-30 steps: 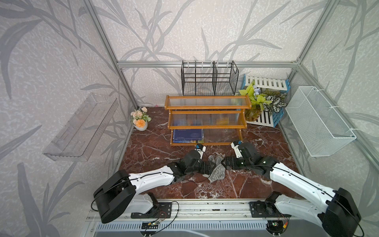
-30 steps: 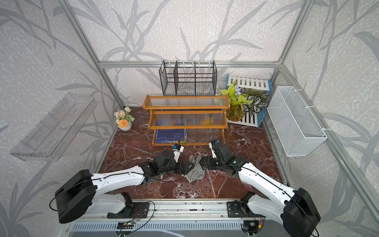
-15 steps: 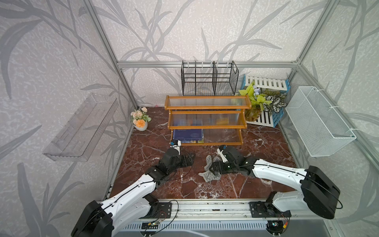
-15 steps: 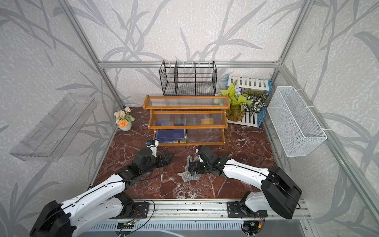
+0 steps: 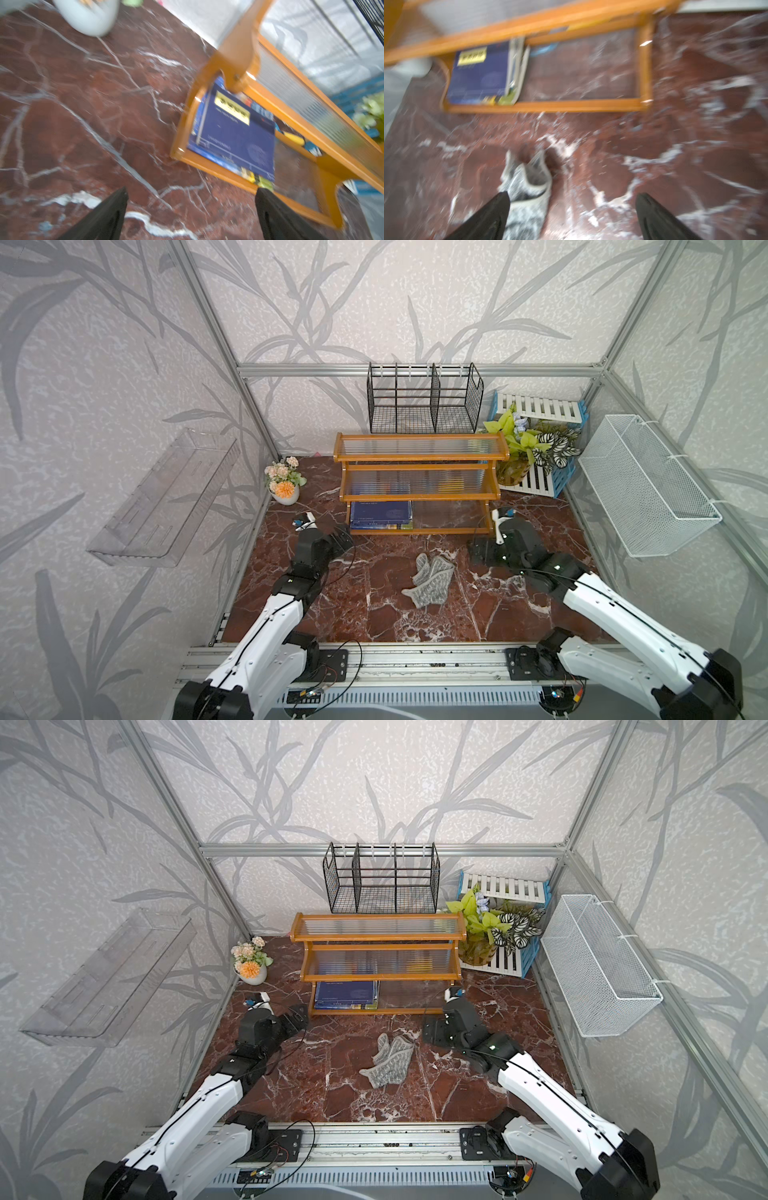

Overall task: Wipe the bookshelf clean with a cloth
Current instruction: Place the cleaning item at the center of the board, then reset both arms

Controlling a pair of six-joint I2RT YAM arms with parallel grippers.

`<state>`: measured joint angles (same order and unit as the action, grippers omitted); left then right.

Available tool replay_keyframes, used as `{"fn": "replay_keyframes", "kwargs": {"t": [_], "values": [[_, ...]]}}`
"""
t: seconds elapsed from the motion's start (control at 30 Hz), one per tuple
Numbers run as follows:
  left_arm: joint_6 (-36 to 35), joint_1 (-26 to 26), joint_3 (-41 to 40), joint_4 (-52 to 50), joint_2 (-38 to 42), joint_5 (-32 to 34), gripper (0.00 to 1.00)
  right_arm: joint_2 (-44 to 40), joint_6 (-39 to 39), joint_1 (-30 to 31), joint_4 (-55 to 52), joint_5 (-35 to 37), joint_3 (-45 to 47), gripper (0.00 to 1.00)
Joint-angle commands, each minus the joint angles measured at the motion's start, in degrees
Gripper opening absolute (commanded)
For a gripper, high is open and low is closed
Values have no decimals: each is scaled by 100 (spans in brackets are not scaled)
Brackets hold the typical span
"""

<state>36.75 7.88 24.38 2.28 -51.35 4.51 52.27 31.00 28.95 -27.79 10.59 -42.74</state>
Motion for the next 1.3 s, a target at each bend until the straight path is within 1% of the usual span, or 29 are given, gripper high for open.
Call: {"fn": "replay_keyframes", "kwargs": {"t": [0.0,0.1,0.13,0.17,0.2,0.27,0.33,0.43,0.5,0.57,0.67,0.8,0.83,0.87,0.97,1.0,1.07,1.13,1.17,1.2,1.27], "values": [[-373,-247,111,727,-224,989,100,-550,-453,-946,-179,1107,238,99],[-762,-304,84,1225,-513,1457,100,-861,-729,-1965,550,1424,729,99],[-902,-305,46,1417,-626,1749,100,-802,-801,-2333,941,1509,935,99],[-1063,-317,-8,1630,-690,1959,100,-710,-840,-2536,1278,1564,1085,99],[-1248,-321,-110,1929,-743,2149,100,-620,-868,-2682,1693,1628,1261,99],[-1638,-341,-356,2431,-814,2446,100,-338,-929,-2762,2395,1807,1523,99],[-1917,-419,-581,3002,-918,2514,100,31,-1077,-2772,3221,1904,1716,99],[-2387,-514,-780,3473,-1101,2271,100,711,-1355,-2793,4511,1952,1920,99],[-2598,-591,-987,4064,-1292,2079,100,1194,-1466,-2850,5345,1832,2045,99],[-2608,-684,-1216,4659,-1505,1883,100,1653,-1562,-2897,5967,1620,2106,99],[-2799,-783,-1473,5457,-1755,1627,100,2208,-1818,-2933,6474,1470,2112,99],[-2830,-948,-1619,6450,-2212,1117,100,2915,-1925,-3113,7799,835,2425,99],[-2903,-955,-1666,6835,-2457,925,100,3115,-2116,-3102,8291,586,2507,99],[-3038,-956,-1722,7307,-2734,701,100,3255,-2239,-3091,8471,337,2533,99],[-3462,-932,-1726,8405,-3675,-54,100,3499,-2414,-3077,8145,-45,2210,99],[-3563,-929,-1570,8242,-3816,-260,100,3631,-2506,-2972,8094,40,2176,99],[-3632,-924,-1073,6801,-3512,-433,100,3778,-2563,-2891,8411,234,2220,99],[-3701,-866,-1168,7319,-3725,-372,100,3759,-2547,-2893,8369,240,2217,99],[-3707,-856,-1136,7146,-3713,-352,100,3770,-2551,-2887,8387,240,2217,99],[-3704,-851,-1011,6655,-3566,-348,100,3766,-2560,-2891,8387,242,2219,99],[-3720,-837,-1105,7061,-3663,-319,100,3772,-2564,-2886,8403,231,2237,99]]}}
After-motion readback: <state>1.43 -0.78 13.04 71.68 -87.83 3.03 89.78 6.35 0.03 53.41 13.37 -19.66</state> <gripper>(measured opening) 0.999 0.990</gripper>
